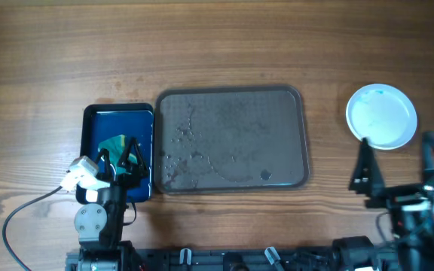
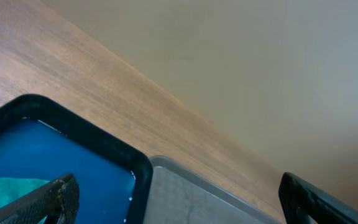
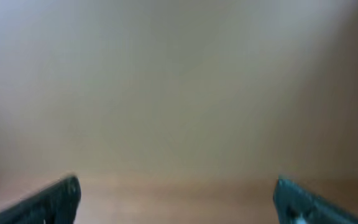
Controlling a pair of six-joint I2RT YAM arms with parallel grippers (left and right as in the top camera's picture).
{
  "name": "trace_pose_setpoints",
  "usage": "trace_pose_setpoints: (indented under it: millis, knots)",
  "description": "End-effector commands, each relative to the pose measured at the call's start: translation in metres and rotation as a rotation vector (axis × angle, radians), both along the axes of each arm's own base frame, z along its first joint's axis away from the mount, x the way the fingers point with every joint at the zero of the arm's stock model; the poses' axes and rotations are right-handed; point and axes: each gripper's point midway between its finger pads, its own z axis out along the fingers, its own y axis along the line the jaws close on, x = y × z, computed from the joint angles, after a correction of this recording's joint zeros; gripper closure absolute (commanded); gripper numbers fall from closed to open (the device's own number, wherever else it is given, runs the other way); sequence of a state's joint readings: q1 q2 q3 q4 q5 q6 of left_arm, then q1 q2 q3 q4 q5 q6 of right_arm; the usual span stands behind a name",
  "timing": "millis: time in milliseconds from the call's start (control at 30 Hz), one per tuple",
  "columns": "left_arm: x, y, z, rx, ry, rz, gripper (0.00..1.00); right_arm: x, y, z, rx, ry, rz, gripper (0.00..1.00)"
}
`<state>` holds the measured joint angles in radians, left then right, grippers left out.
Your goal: Clean dirty plates on tray and stack at the side
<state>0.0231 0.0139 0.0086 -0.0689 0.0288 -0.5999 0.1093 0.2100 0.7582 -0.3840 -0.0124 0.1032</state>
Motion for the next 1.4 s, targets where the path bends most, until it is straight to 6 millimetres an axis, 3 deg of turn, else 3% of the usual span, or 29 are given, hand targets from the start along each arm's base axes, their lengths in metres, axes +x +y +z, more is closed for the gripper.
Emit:
trace_pose_setpoints:
  millis: [0,267,467,600,767,933,1367]
  knots:
    - [0.000,-0.001,-0.001,0.015,0.000,-0.009,0.00,0.011,0.009,-0.047,0.168,-0.051,0.079,0.00]
    - [0.000,-0.001,-0.001,0.015,0.000,-0.009,0.00,0.043,0.015,-0.111,0.245,-0.120,0.122,0.00]
    - [0.000,-0.001,-0.001,0.015,0.000,-0.009,0.00,0.049,0.016,-0.131,0.242,-0.142,0.121,0.00]
    - [0.000,-0.001,-0.001,0.015,0.000,-0.009,0.00,0.050,0.016,-0.134,0.202,-0.133,0.109,0.00]
    - [0.000,-0.001,-0.001,0.015,0.000,-0.009,0.00,0.060,0.020,-0.179,0.160,0.052,0.106,0.00]
    - [0.000,-0.001,-0.001,0.015,0.000,-0.009,0.00,0.058,0.035,-0.208,0.008,0.151,0.172,0.00]
    - [0.000,-0.001,-0.001,0.015,0.000,-0.009,0.00,0.058,0.038,-0.210,-0.110,0.132,0.180,0.00]
